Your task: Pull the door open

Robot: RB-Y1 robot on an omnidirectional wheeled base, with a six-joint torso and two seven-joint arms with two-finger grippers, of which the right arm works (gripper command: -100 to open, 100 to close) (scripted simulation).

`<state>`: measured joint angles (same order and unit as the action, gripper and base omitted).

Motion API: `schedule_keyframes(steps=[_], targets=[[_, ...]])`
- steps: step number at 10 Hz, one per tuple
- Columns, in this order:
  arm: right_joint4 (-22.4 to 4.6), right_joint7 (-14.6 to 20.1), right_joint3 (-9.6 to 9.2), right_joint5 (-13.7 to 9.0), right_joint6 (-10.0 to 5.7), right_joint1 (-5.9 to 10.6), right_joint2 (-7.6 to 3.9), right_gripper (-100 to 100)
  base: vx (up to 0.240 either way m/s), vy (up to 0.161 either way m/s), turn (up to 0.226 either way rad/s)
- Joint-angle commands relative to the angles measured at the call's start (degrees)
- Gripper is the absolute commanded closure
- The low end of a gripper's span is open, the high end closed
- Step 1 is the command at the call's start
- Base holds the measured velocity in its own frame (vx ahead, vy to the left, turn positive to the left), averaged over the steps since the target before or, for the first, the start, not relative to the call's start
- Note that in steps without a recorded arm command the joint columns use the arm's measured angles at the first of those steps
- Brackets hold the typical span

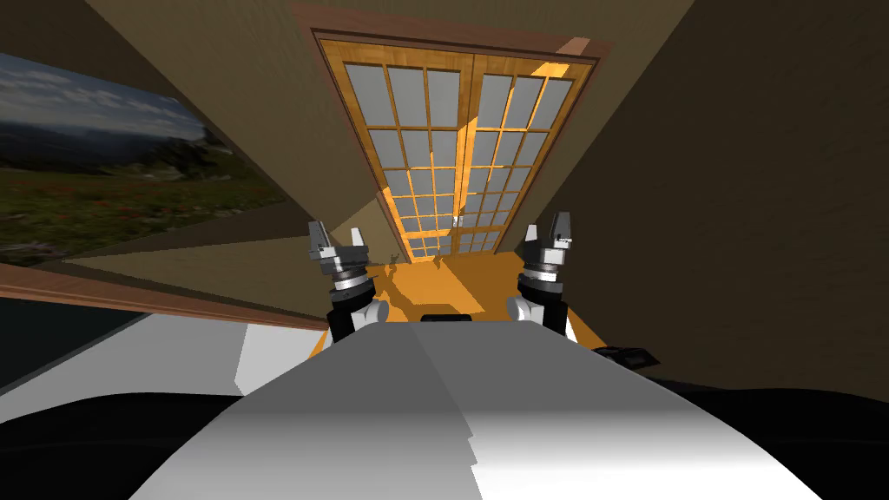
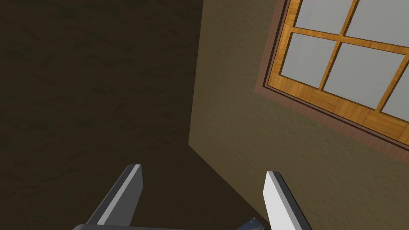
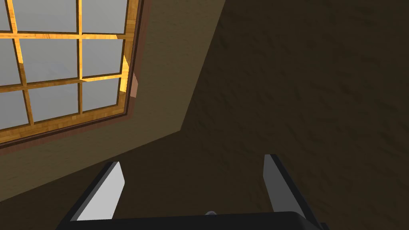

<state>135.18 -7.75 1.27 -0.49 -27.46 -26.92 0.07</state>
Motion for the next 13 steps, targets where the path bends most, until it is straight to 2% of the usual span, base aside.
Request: schedule_keyframes(steps=[1, 3, 7, 13], targets=[[-1.88, -1.03, 0.47, 0.83, -0.54, 0.59, -0.45, -100, 0.104, -0.012, -0.025], [-3.17, -1.74, 0.8, 1.4, -0.91, 1.0, -0.71, -100, 0.155, -0.01, 0.005], [-8.77, -4.8, 2.2, 3.86, -2.53, 2.77, -1.74, -100, 0.137, 0.015, -0.009], [-15.4, -8.43, 3.86, 6.78, -4.44, 4.87, -2.7, -100, 0.104, 0.0, -0.007]])
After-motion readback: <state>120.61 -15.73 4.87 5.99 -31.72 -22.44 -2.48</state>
